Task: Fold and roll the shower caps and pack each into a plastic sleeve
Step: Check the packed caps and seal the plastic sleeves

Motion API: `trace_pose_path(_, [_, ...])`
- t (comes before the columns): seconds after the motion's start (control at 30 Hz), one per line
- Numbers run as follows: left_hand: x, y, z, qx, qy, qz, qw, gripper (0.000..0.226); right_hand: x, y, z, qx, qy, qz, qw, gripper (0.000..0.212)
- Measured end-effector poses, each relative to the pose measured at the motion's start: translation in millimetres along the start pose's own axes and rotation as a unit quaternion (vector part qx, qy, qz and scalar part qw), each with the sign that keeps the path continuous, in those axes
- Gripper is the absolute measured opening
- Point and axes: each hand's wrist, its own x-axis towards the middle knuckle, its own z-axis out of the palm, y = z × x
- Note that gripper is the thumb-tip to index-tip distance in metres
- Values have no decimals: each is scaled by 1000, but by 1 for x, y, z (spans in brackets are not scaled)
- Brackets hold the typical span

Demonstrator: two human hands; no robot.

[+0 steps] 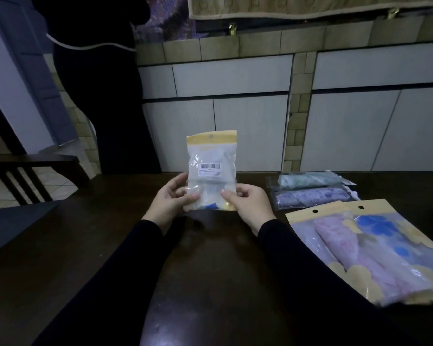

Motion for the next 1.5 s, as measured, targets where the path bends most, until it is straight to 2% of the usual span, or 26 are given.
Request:
trace_pose_path(0.07, [-2, -1, 2, 8, -14, -3, 1000, 48, 1, 2, -1, 2, 3, 0, 1000, 6])
trace_pose_path(0.2, [-2, -1, 3, 38, 27, 11, 999, 33, -1, -4, -1, 7, 0, -8, 1000, 20])
trace_pose_path(0.33, [0, -1, 1, 34, 23, 27, 999, 12, 1, -3, -1, -2, 44, -16, 999, 26])
trace_pose_path(0.47, [0, -2, 1, 2, -5, 13, 1000, 13, 3, -1, -1, -2, 60, 11, 998, 25])
trace_pose_path(0.53, [0, -2, 3, -25, -13, 6, 1000, 11, 3, 1, 1, -64, 79, -9, 995, 32])
trace_pose_path(0.6, [1, -2, 8, -30, 15, 29, 999, 13, 0, 2, 4, -204, 143, -48, 967, 35])
trace_pose_path(0.63, [2, -2, 12, -11, 44, 57, 997, 16, -3, 1, 5, -256, 190, -73, 945, 42])
trace_pose_path(0.7, [2, -1, 18, 66, 102, 126, 985, 19, -9, -7, 6, -276, 245, -131, 920, 48])
trace_pose_path(0.77, [0, 1, 27, 142, 114, 175, 968, 16, -12, -15, 9, -271, 186, -155, 932, 47])
trace_pose_path(0.83, [-4, 1, 34, 188, 77, 199, 959, 9, -15, -21, 14, -229, 94, -119, 961, 56])
trace_pose_path(0.87, [-6, 1, 36, 210, 46, 204, 955, 11, -16, -22, 15, -197, 72, -105, 972, 57])
trace_pose_path(0.93, [-10, 0, 39, 241, -18, 195, 951, 30, -11, -19, 15, -154, 69, -90, 982, 51])
trace_pose_path(1.0, [-12, 2, 39, 217, -32, 196, 956, 40, -5, -15, 11, -110, 88, -82, 987, 38])
trace_pose_path(1.03, [-12, 4, 40, 201, -15, 208, 957, 34, -1, -13, 8, -83, 98, -76, 989, 35])
trace_pose_path(1.1, [-9, 5, 37, 216, 68, 235, 945, 17, 2, -12, 0, -59, 103, -71, 990, 34])
trace_pose_path(1.17, [-3, 6, 31, 274, 140, 216, 927, 23, 3, -13, -6, -29, 80, -66, 994, 27])
trace_pose_path(1.2, [-2, 6, 27, 271, 135, 181, 936, 34, 3, -13, -10, -4, 58, -61, 996, 21])
trace_pose_path(1.27, [-2, 7, 22, 181, 78, 108, 974, 54, 2, -16, -14, 27, 17, -56, 998, 16])
trace_pose_path(1.3, [-2, 6, 19, 148, 60, 94, 983, 58, 2, -16, -15, 33, -1, -54, 998, 16])
trace_pose_path(1.4, [-3, 5, 14, 116, 40, 88, 988, 47, 3, -17, -18, 7, -28, -45, 999, 12])
trace_pose_path(1.5, [-2, 3, 14, 115, 57, 69, 989, 35, 9, -13, -22, -30, 18, -37, 999, 2])
